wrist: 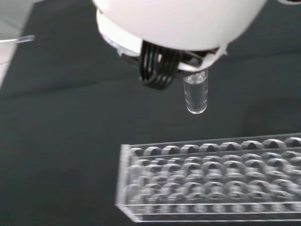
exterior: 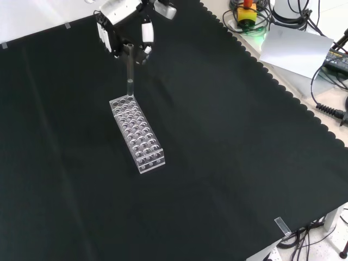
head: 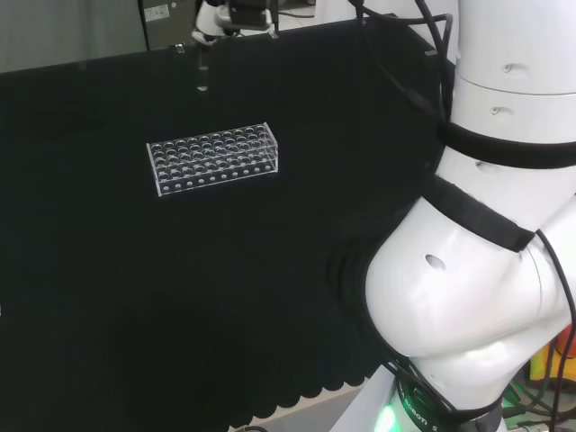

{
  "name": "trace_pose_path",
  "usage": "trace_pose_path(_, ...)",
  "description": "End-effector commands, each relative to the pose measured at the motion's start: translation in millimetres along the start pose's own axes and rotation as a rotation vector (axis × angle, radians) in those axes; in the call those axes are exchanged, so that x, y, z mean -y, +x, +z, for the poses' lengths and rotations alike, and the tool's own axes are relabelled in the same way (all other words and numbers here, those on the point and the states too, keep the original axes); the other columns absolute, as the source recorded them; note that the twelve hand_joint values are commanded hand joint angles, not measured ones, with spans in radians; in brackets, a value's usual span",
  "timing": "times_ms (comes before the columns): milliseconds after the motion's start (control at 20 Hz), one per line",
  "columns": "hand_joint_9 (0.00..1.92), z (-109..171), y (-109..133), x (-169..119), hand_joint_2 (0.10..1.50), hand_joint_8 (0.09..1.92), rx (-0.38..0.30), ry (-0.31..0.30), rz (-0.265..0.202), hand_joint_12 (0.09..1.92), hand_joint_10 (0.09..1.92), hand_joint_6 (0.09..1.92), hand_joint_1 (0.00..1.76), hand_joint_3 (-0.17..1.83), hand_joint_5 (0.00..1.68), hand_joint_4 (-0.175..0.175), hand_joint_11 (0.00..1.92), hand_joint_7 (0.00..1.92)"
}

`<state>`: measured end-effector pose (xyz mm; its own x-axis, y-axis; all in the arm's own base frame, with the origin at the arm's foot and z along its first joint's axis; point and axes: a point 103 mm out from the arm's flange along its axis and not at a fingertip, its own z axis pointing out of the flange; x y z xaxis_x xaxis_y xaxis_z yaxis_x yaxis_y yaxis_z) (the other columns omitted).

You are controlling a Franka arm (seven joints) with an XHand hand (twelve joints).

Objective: Shake the test tube.

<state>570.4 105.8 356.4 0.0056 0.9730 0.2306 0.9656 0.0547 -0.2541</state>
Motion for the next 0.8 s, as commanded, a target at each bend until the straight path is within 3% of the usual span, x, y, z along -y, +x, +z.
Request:
trace_pose_path(50, 1.57, 1.5, 60.1, 5.2, 0.52, 0.60, -0.058, 0.010, -0.101, 1.01, 0.68, 0.59, 1.33, 0.85, 1.34, -0.175, 1.15, 1.39)
trace_pose_path(250, 1.57, -4.0, 55.0, 10.8, 0.52, 0.60, -0.065, -0.006, -0.091, 1.01, 0.68, 0.59, 1.33, 0.85, 1.34, -0.175, 1.14, 1.39)
trace_pose_path(400, 1.57, -9.4, 26.0, 16.3, 0.52, 0.60, -0.048, -0.021, -0.035, 1.01, 0.69, 0.59, 1.33, 0.85, 1.34, -0.175, 1.14, 1.39)
trace_pose_path(600, 1.57, -17.4, -38.2, 28.8, 0.52, 0.60, -0.014, -0.041, 0.091, 1.01, 0.69, 0.59, 1.33, 0.85, 1.34, -0.175, 1.14, 1.39)
trace_pose_path(800, 1.57, -25.5, -113.0, 47.8, 0.52, 0.60, 0.013, -0.053, 0.252, 1.01, 0.69, 0.59, 1.33, 0.85, 1.34, -0.175, 1.14, 1.39)
